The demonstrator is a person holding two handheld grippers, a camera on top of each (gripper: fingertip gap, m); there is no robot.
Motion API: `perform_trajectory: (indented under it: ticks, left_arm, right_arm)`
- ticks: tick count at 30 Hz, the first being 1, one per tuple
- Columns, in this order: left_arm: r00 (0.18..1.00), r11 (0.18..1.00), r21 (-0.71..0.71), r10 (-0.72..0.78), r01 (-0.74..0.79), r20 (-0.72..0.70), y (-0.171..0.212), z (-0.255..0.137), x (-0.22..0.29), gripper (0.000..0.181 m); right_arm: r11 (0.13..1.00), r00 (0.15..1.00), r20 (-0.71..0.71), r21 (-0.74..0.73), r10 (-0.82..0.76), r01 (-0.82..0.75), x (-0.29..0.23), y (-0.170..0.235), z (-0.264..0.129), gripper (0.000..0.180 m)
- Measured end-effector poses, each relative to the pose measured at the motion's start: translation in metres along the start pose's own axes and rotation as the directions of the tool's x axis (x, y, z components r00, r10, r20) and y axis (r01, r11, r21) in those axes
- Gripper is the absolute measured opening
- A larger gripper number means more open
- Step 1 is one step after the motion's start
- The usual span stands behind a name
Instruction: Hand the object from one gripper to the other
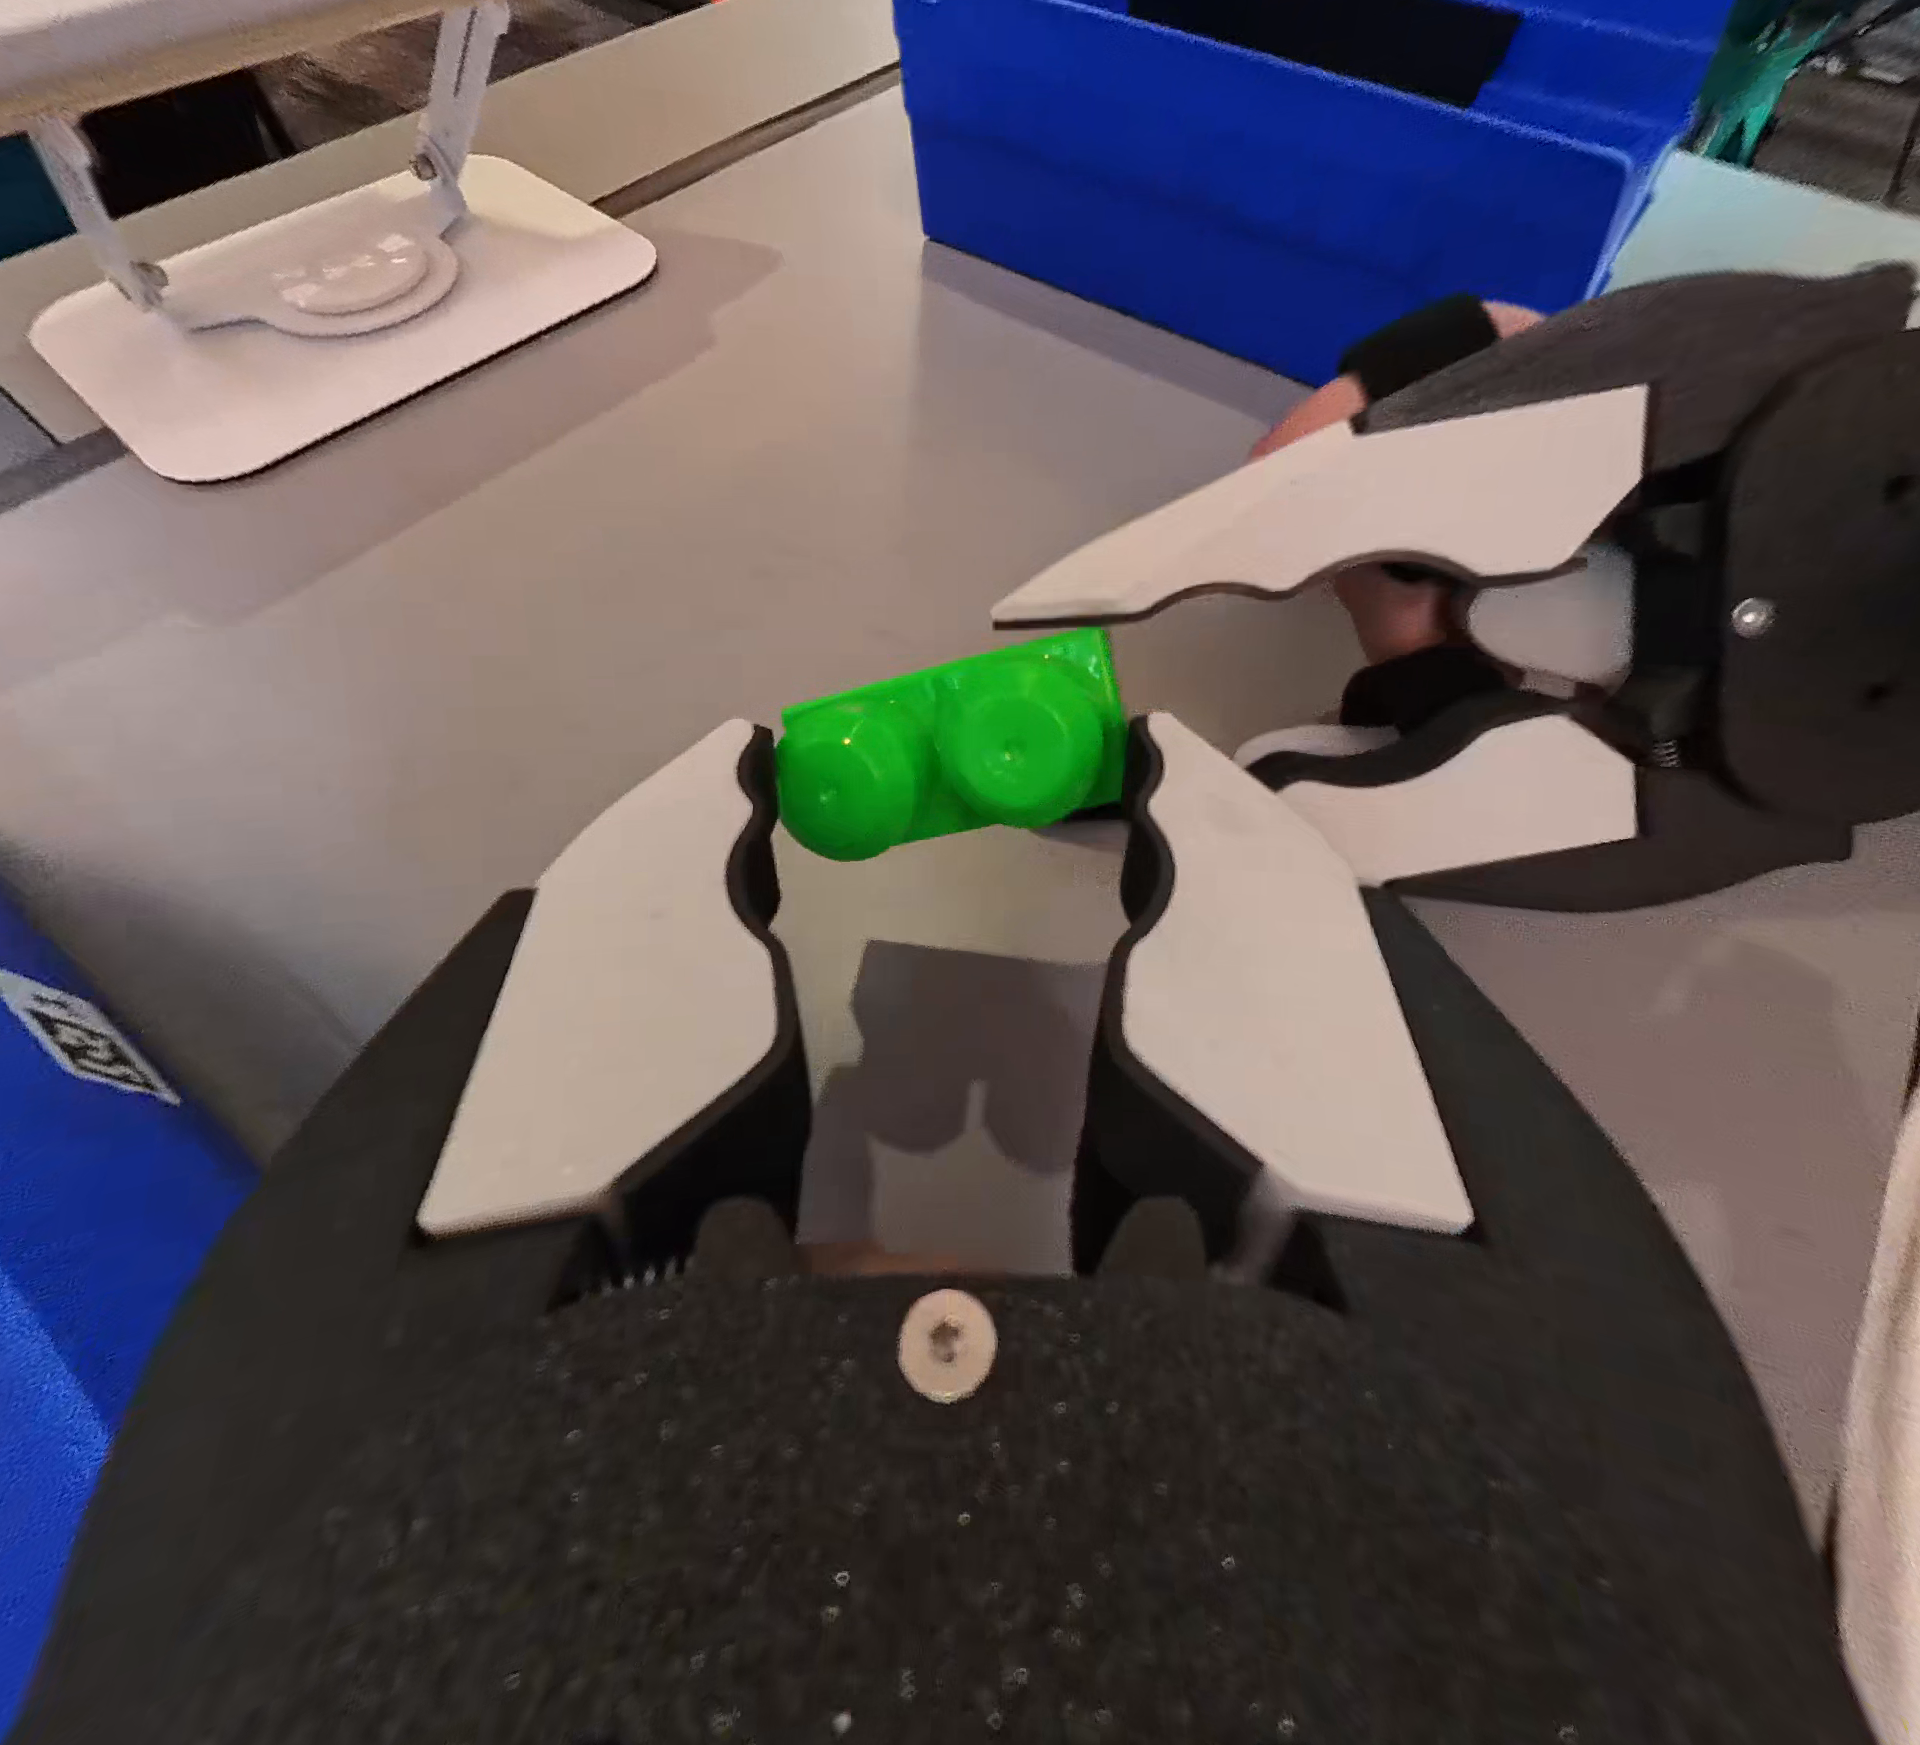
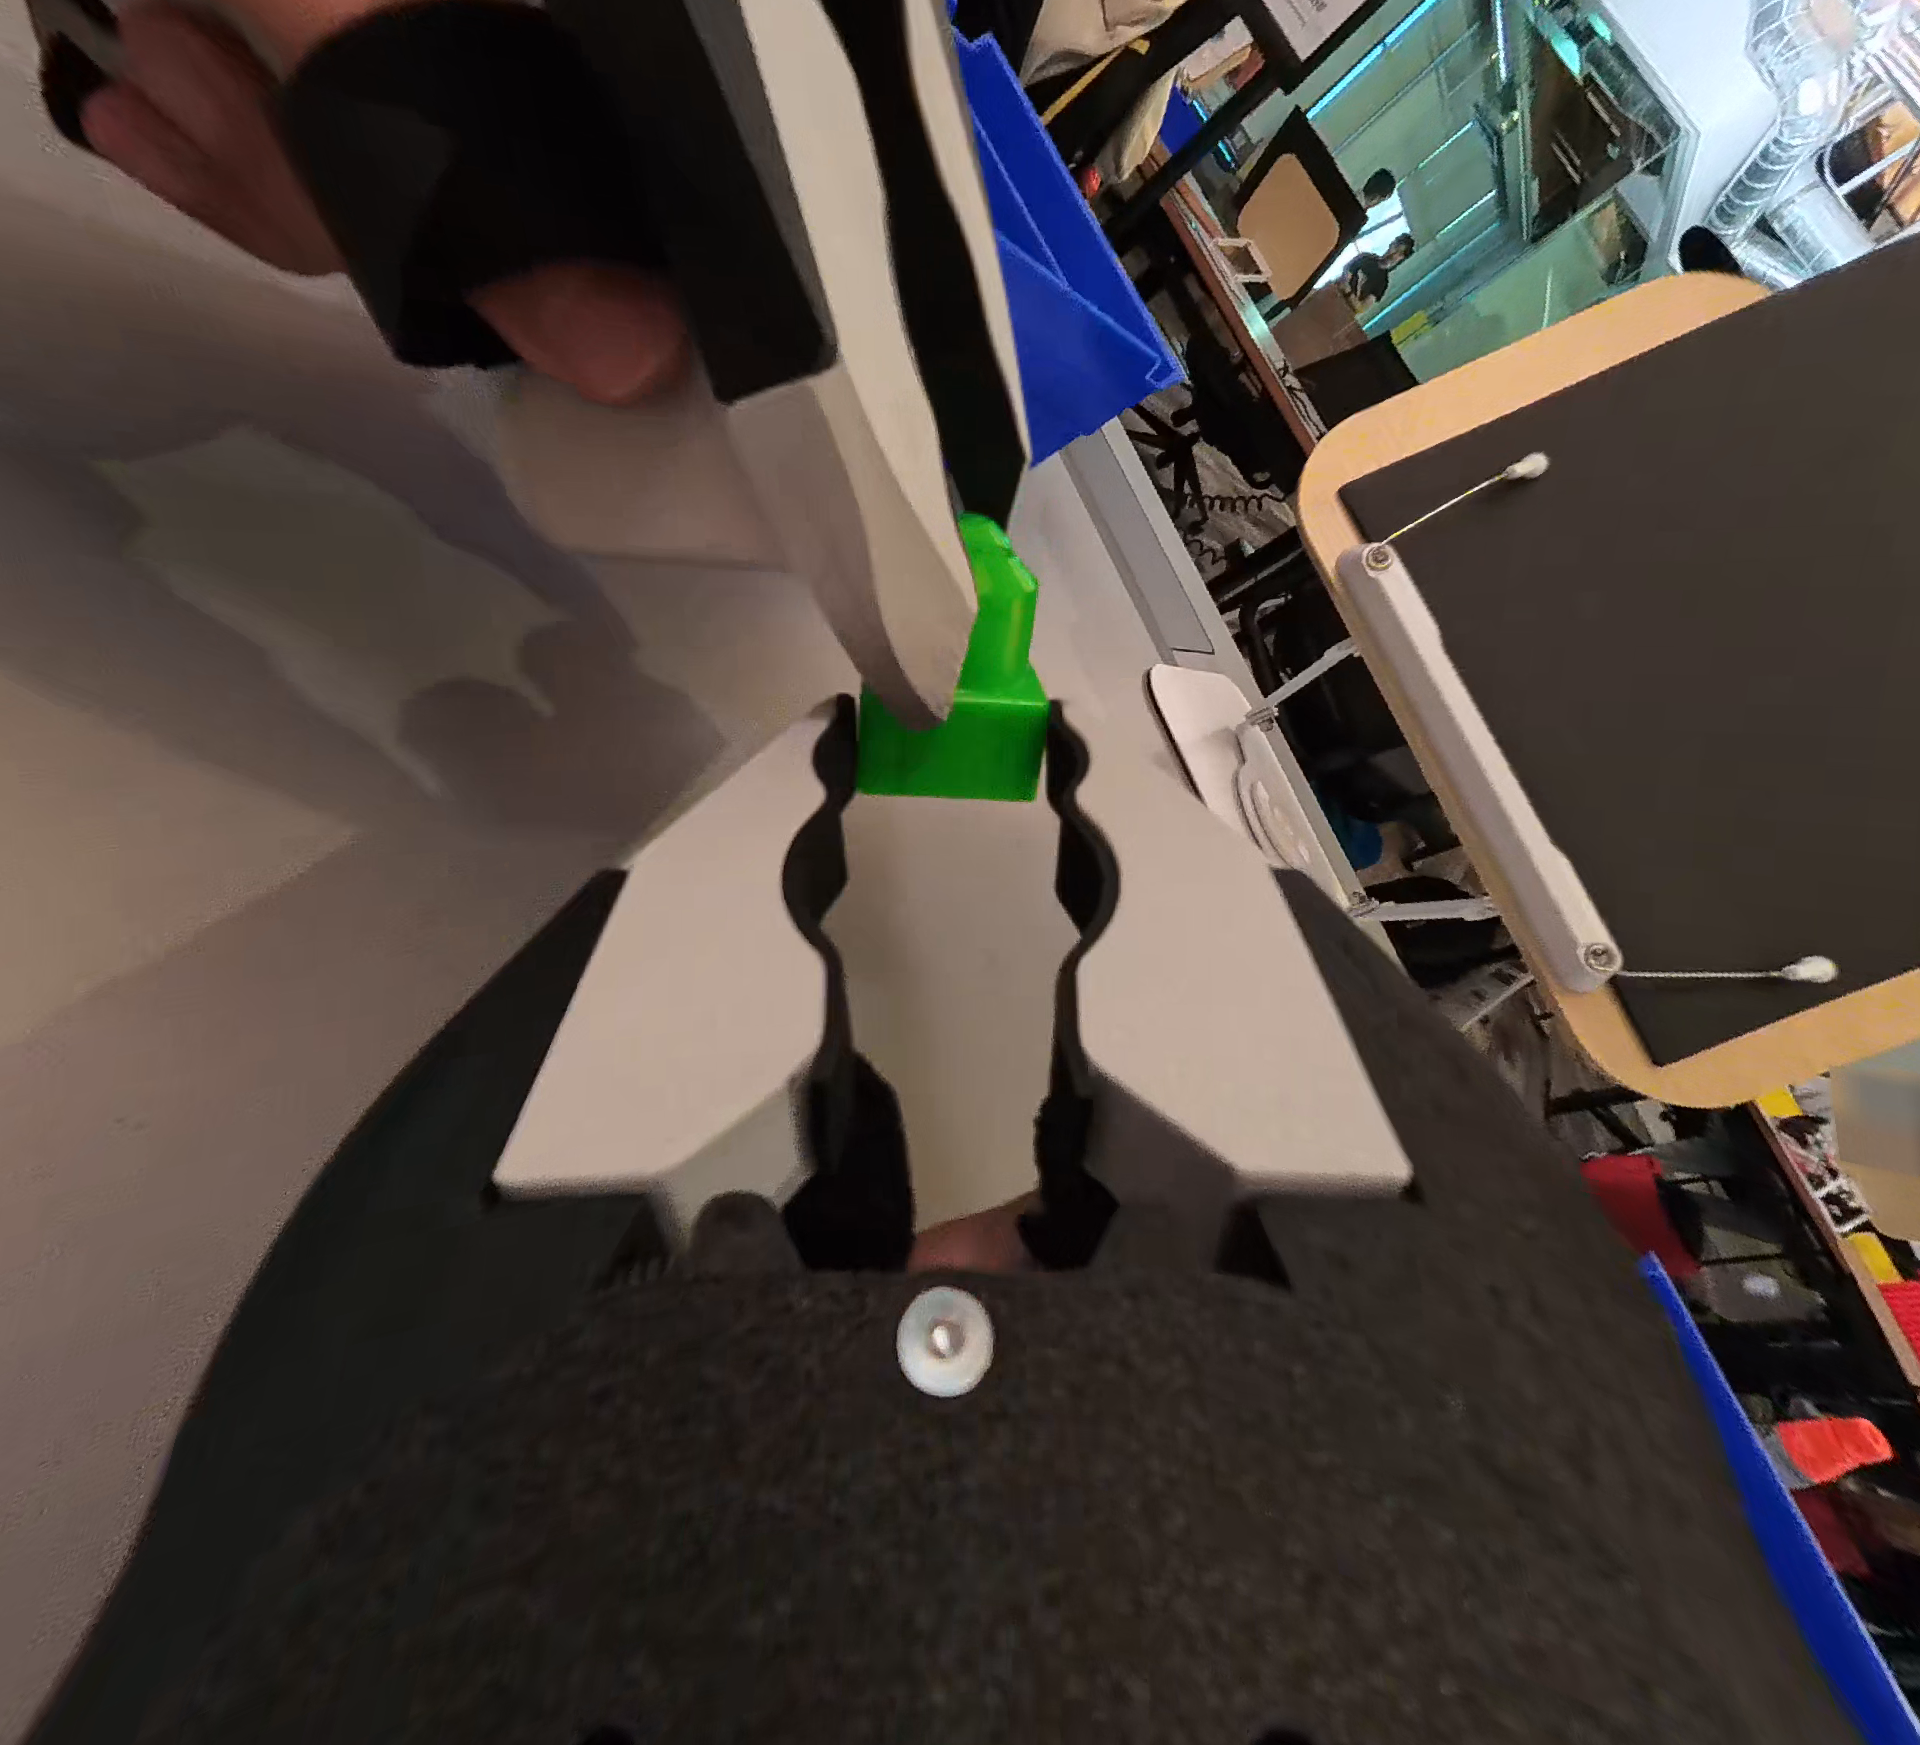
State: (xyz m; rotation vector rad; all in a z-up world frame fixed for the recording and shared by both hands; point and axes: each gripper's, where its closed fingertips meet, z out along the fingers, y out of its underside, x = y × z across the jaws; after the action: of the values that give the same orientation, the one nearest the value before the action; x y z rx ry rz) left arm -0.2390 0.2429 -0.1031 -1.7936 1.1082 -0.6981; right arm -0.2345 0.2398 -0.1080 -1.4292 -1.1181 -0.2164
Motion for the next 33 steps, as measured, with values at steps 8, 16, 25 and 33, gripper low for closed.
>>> perform_trajectory:
  ticks: [8, 16, 25, 33]
  left_arm:
    - [0.998, 0.998, 0.049, -0.048, 0.05, -0.036, 0.001, -0.001, -0.001, 0.063]
    - [0.982, 0.978, 0.123, -0.153, 0.166, -0.112, -0.005, -0.01, -0.011, 0.058]
    - [0.99, 0.972, 0.214, -0.069, 0.094, -0.119, -0.032, -0.022, 0.007, 0.054]
    - [0.997, 0.98, 0.188, 0.075, -0.069, -0.023, -0.03, -0.013, 0.022, 0.037]
  right_arm:
    - [1.0, 1.0, 0.031, -0.015, -0.007, 0.007, 0.008, 0.004, -0.002, 0.035]
    - [0.997, 0.988, -0.147, 0.057, -0.051, 0.06, 0.049, 0.005, -0.016, 0.035]
    - [0.82, 0.729, -0.402, -0.112, -0.554, 0.561, 0.048, -0.017, -0.019, 0.035]
    - [0.769, 0.679, -0.391, -0.136, -0.621, 0.625, 0.034, -0.023, -0.015, 0.035]
